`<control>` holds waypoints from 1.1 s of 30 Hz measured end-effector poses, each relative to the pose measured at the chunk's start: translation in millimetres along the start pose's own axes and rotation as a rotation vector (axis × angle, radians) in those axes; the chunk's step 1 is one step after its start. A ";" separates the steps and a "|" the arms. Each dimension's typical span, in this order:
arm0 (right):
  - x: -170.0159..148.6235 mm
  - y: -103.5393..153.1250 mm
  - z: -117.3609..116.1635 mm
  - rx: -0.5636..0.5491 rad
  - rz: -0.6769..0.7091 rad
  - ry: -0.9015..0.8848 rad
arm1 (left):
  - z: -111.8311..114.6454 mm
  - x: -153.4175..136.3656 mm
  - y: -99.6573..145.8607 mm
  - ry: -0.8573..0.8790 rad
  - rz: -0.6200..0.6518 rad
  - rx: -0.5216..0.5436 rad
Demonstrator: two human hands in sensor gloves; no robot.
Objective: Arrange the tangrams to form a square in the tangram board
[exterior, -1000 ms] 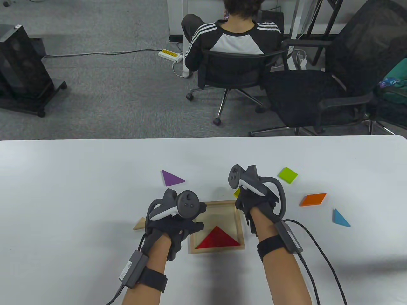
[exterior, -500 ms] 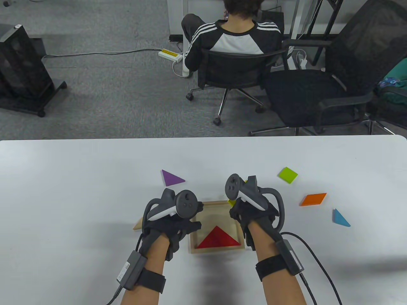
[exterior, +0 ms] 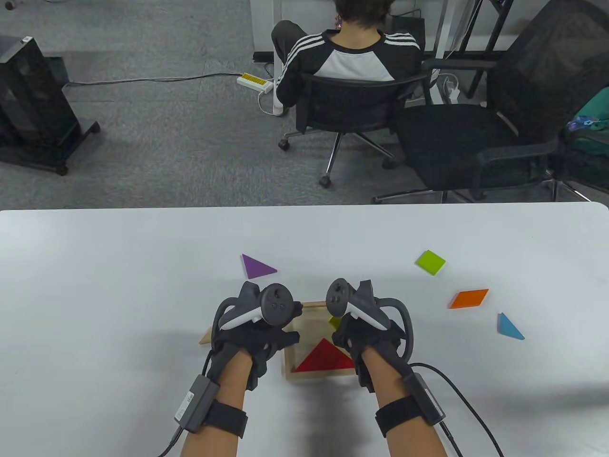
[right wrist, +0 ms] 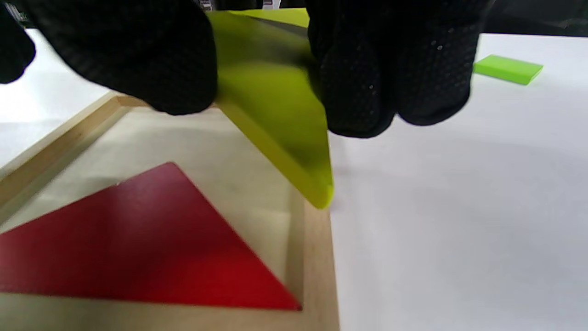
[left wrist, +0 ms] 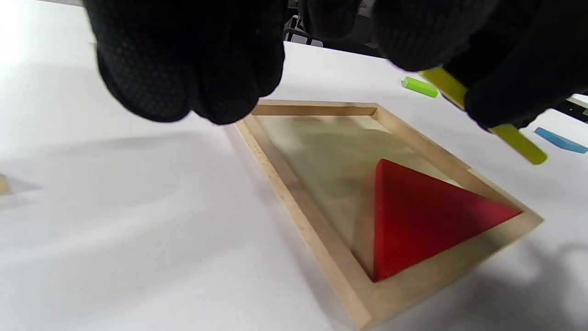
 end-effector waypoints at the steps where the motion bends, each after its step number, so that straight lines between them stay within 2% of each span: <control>1: 1.2 -0.3 -1.4 0.004 0.001 0.007 | 0.1 -0.3 -0.1 0.002 0.000 0.000; 14: 16.6 -4.1 -17.2 0.088 -0.015 0.060 | 1.7 -3.0 -1.1 0.009 -0.008 -0.008; 26: 26.8 -9.9 -21.2 0.097 -0.082 0.129 | 1.4 -4.6 -1.5 0.023 -0.004 -0.009; 33: 25.3 -15.2 -23.6 0.144 -0.116 0.124 | -0.2 -7.3 -0.3 0.038 -0.008 -0.007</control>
Point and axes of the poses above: the tracker on the back of each hand, its own x axis roughly to the thumb side, its own y axis roughly from the fingertips to the wrist, z = x × y, the point moved 2 cm from there along -y, roughly from the wrist to the fingertips, and after that the axes turned 6 degrees about y, right-handed, at the moved point
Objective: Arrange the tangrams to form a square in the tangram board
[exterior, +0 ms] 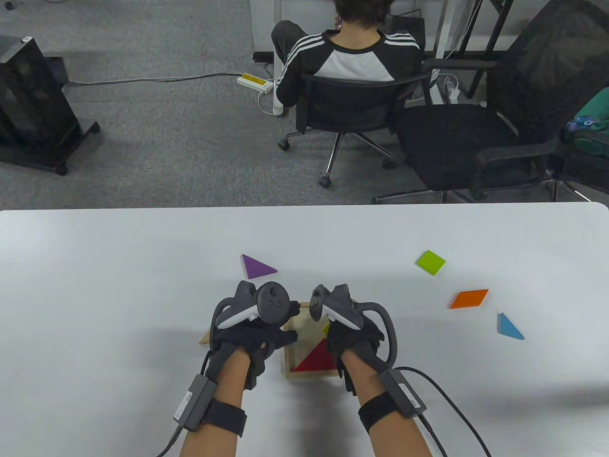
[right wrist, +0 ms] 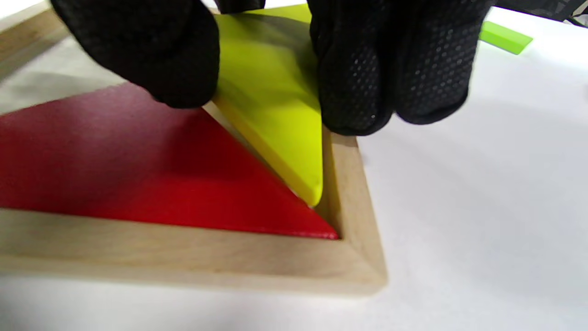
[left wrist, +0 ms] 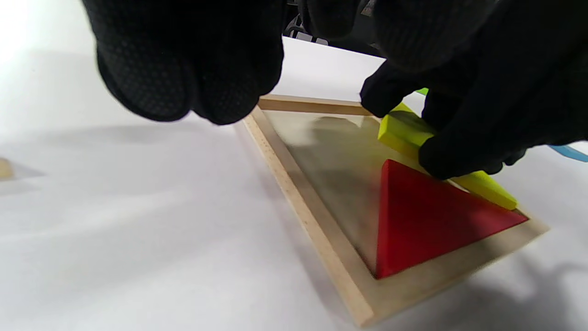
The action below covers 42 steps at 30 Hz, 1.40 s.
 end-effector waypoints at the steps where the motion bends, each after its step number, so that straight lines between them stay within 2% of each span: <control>1: 0.4 -0.5 -0.1 -0.002 -0.003 -0.001 | 0.1 -0.1 0.0 0.001 -0.001 0.000; 12: 6.6 -0.2 -1.7 0.049 -0.006 0.072 | 0.0 -0.5 -0.1 0.005 -0.002 -0.006; 26: -0.8 21.9 5.4 -0.068 0.073 0.030 | -2.2 0.3 1.5 0.005 -0.004 -0.001; 35: -42.4 64.1 44.5 -0.211 0.133 -0.020 | -7.9 7.0 6.1 -0.006 0.016 0.028; 42: -99.8 93.7 78.4 -0.359 0.126 -0.059 | -8.8 13.8 6.7 -0.029 0.037 0.048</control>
Point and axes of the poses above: the tracker on the back of each hand, its own x axis roughly to the thumb side, its own y axis roughly from the fingertips to the wrist, z = x × y, the point moved 2 cm from there along -y, roughly from the wrist to the fingertips, and after that the axes turned 6 degrees about y, right-handed, at the moved point
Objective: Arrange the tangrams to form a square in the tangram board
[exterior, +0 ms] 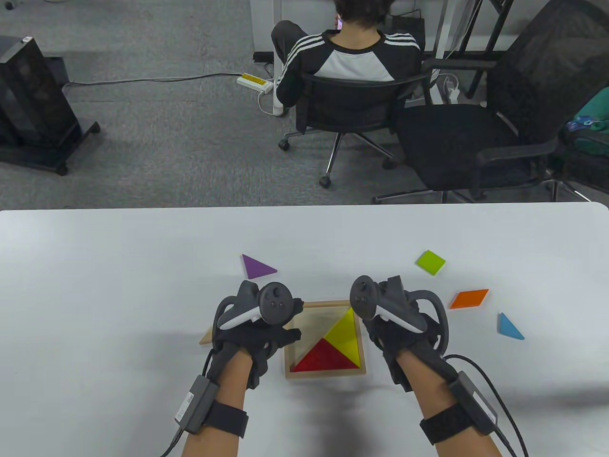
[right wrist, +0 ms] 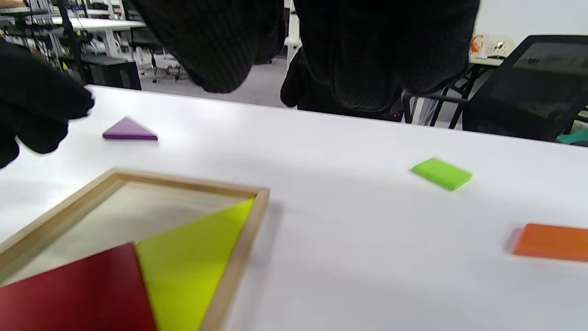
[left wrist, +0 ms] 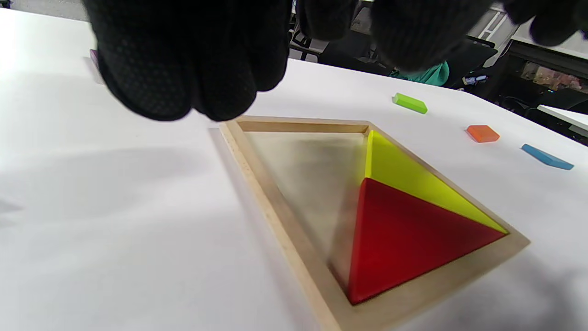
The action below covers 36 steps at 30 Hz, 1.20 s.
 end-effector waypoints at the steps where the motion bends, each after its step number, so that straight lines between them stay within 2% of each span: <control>1: -9.4 2.2 4.2 -0.016 -0.017 -0.005 | -0.1 1.6 -0.1 -0.006 0.004 0.004; 4: -36.0 4.8 11.6 -0.038 -0.044 -0.013 | -0.8 5.7 0.0 -0.025 0.014 0.020; 10: -76.8 -0.2 9.7 -0.061 -0.089 0.011 | -1.2 13.9 0.1 -0.050 0.032 0.036; 21: -154.5 -32.7 -22.0 -0.053 -0.196 0.029 | 3.8 18.7 -3.7 -0.079 0.025 0.032; 28: -185.8 -49.8 -44.7 -0.025 -0.218 0.010 | 8.0 17.6 -6.2 -0.108 0.004 0.024; 36: -200.6 -67.2 -71.7 0.017 -0.203 0.006 | 11.8 17.1 -9.0 -0.103 -0.002 0.014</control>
Point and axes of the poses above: the tracker on the back of each hand, its own x axis roughly to the thumb side, its own y axis roughly from the fingertips to the wrist, z = x × y, the point moved 2 cm from there along -y, roughly from the wrist to the fingertips, and after that the axes turned 6 degrees about y, right-handed, at the moved point
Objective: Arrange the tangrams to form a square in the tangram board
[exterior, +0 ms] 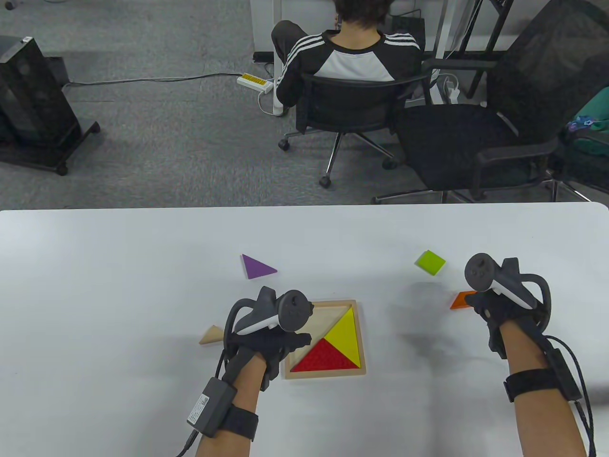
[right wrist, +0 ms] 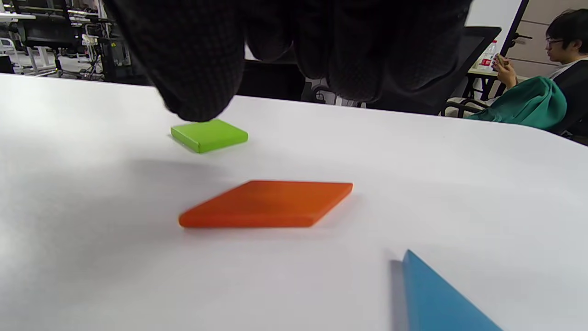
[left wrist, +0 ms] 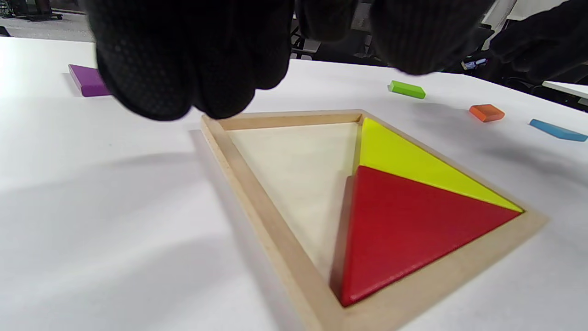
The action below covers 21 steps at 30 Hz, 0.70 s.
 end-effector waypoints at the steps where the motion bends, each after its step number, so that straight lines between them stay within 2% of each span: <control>1: -0.6 -2.3 -3.8 0.011 0.001 0.002 | 0.1 0.5 0.0 -0.008 -0.003 0.000; 12: -0.7 -21.0 -37.4 0.126 0.042 0.020 | 6.0 0.4 -3.0 -0.021 -0.020 -0.021; 21: 6.5 -29.8 -45.5 0.171 0.054 0.085 | 9.6 0.4 -5.6 -0.020 -0.023 -0.032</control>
Point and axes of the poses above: the tracker on the back of each hand, its own x axis roughly to the thumb side, its own y axis roughly from the fingertips to the wrist, z = x × y, the point moved 2 cm from there along -y, roughly from the wrist to the fingertips, and after that the axes turned 6 degrees about y, right-handed, at the moved point
